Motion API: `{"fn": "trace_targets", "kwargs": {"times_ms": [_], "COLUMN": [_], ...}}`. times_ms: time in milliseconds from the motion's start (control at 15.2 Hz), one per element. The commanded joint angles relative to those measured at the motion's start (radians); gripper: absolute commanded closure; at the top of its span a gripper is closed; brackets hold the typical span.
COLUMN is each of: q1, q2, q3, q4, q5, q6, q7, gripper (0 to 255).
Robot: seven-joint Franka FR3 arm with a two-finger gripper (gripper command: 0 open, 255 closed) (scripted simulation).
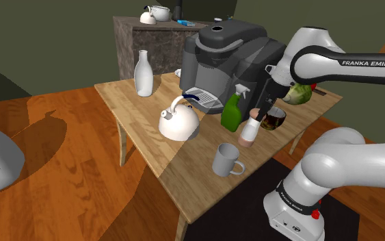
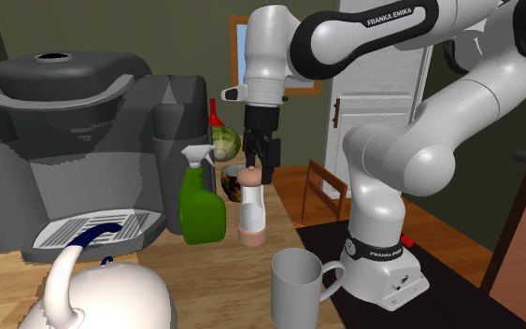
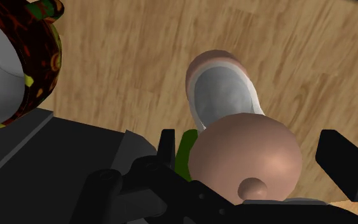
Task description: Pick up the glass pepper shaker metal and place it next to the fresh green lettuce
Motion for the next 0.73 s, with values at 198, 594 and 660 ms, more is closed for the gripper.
{"fn": "trace_targets", "kwargs": {"times_ms": [198,594,660], "q1": [0.0,0.0,0.0], "q2": [0.0,0.0,0.0], "q3": [0.0,0.0,0.0], "q4": [0.0,0.0,0.0], "q5": [0.0,0.0,0.0], "q6": [0.0,0.0,0.0], "q7": [0.0,0.0,0.0], "gripper": [255,255,255]}}
